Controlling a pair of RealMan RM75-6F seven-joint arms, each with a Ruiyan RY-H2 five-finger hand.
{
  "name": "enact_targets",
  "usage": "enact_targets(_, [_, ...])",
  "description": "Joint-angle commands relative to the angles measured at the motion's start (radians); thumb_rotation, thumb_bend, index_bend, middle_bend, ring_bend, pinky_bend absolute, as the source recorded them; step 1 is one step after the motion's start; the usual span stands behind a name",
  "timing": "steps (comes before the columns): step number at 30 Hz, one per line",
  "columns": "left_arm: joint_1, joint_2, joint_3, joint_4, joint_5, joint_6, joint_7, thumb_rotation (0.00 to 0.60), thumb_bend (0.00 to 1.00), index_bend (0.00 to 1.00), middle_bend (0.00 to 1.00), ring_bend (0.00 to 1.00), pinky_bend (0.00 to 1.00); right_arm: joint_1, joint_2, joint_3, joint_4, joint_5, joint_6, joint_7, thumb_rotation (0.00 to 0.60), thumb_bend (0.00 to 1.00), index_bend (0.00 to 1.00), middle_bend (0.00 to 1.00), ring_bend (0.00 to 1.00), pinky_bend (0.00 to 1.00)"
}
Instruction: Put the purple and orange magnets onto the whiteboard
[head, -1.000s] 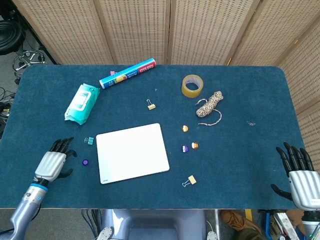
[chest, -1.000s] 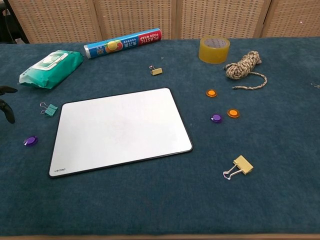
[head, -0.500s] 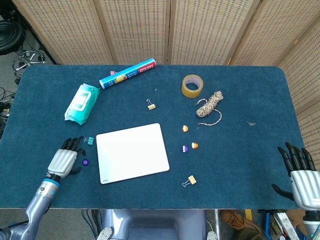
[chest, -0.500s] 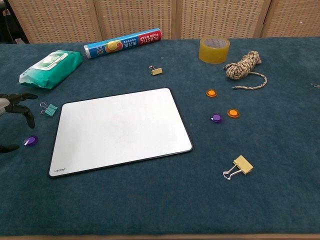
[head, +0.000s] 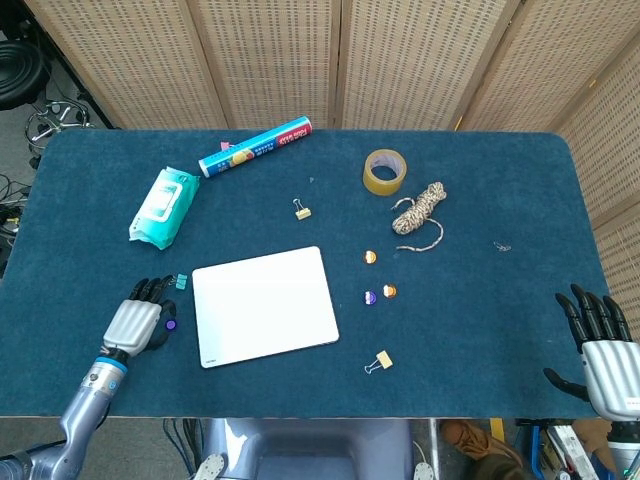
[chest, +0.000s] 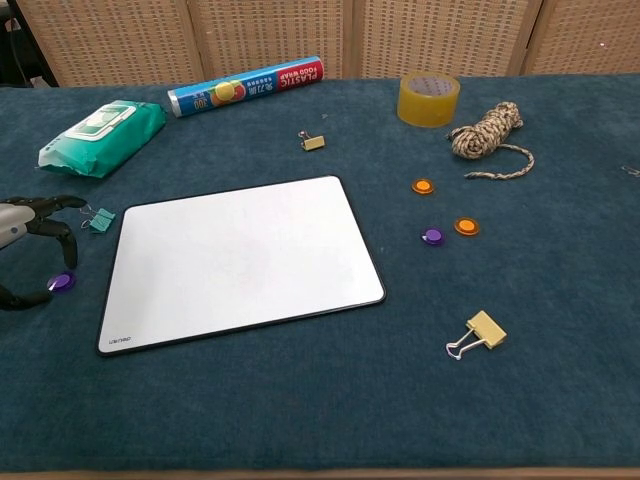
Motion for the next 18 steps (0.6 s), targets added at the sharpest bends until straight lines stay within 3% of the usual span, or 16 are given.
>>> enact_targets(1, [-0.003,-0.001,0.000,-0.001,-0.005,-0.006,0.002,0.600,0.31,0.45,0.00,0.00,0.00,0.000,0.000,0.000,0.000,0.000,-0.001,0.000,0.600,0.00,0.00,0.00,0.00,0.00])
enact_targets(8, [-0.009,-0.004,0.001,-0.008,-0.018,-0.011,0.026,0.600,0.31,0.45,0.00,0.00,0.00,0.000,0.000,0.000,0.000,0.002,-0.002,-0.001,0.600,0.00,0.00,0.00,0.00,0.00])
enact_targets(18, [-0.009,-0.007,0.003,-0.010,-0.029,-0.008,0.036,0.600,0.34,0.54,0.00,0.00,0.00,0.000,0.003,-0.001,-0.002,0.002,-0.001,0.005,0.600,0.00,0.00,0.00,0.00,0.00])
